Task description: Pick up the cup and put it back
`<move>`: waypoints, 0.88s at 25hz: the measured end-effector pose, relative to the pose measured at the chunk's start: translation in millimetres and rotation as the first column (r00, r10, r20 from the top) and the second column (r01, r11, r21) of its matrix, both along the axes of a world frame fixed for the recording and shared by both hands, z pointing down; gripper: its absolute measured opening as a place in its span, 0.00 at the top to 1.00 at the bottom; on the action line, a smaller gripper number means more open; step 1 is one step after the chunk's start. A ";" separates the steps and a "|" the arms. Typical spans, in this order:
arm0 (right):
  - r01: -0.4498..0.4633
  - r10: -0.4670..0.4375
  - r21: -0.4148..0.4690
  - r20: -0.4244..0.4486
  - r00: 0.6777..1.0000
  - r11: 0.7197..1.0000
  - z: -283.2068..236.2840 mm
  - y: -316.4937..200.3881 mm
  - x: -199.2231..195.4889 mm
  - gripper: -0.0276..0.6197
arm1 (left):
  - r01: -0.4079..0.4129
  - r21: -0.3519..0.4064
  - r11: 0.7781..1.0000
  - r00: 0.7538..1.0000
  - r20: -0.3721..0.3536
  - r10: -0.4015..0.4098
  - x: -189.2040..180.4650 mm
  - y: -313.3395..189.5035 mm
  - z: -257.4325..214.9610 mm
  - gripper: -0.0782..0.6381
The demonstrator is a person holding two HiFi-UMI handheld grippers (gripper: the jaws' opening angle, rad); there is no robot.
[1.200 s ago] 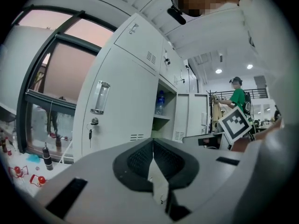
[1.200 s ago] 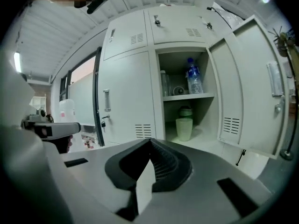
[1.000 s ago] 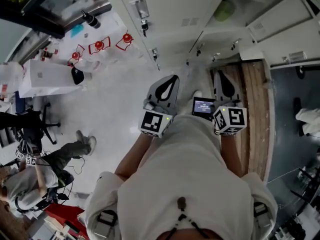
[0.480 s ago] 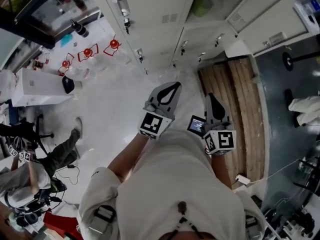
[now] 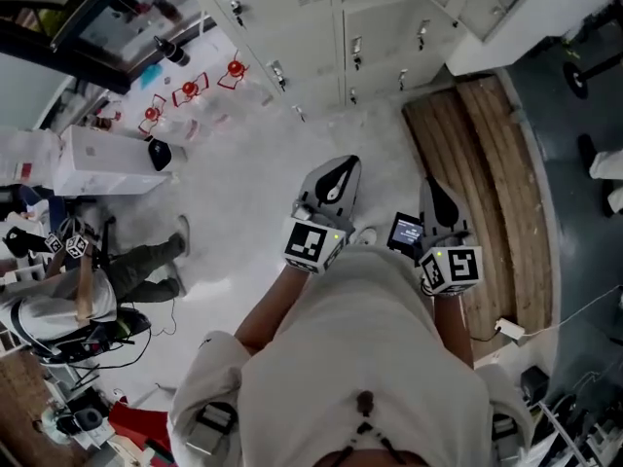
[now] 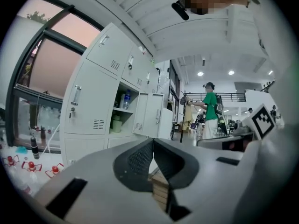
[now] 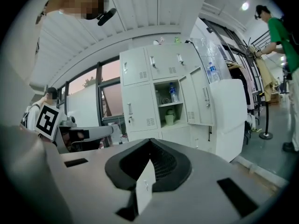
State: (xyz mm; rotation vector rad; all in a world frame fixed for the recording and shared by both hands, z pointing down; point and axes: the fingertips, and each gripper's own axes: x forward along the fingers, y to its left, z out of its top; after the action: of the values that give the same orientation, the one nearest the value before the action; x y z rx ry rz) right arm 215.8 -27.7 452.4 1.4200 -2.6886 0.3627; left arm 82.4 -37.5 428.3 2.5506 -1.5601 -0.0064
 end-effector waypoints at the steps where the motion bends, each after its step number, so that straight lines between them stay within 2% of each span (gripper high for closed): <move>1: 0.006 -0.006 0.003 0.002 1.000 1.000 0.1 10.8 3.1 0.92 | 0.008 -0.010 1.000 1.000 0.003 -0.008 1.3 14.3 1.8 0.88; 6: 0.033 -0.033 0.006 0.021 0.999 0.999 -2.0 54.5 5.3 0.92 | 0.027 -0.048 0.998 0.999 0.032 -0.025 2.7 70.8 9.9 0.88; 13: 0.028 -0.028 0.025 0.025 0.999 0.999 -13.6 88.6 -1.7 0.92 | -0.008 -0.029 1.000 1.000 0.023 0.009 6.0 118.6 5.7 0.88; 18: 0.027 -0.029 0.055 0.026 0.999 0.998 -25.8 122.1 -38.9 0.92 | -0.046 0.016 0.999 0.999 0.011 0.046 -21.9 149.2 -10.9 0.88; 22: 0.030 -0.031 0.037 0.021 0.999 0.999 -22.9 161.6 -80.1 0.92 | -0.048 0.022 0.999 0.999 0.008 0.048 -60.8 191.4 -14.2 0.88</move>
State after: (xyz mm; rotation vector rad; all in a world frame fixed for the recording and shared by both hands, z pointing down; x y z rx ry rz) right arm 135.7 134.0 429.5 1.3908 -2.7446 0.3300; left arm 21.6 153.9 414.1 2.6069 -1.5091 -0.0090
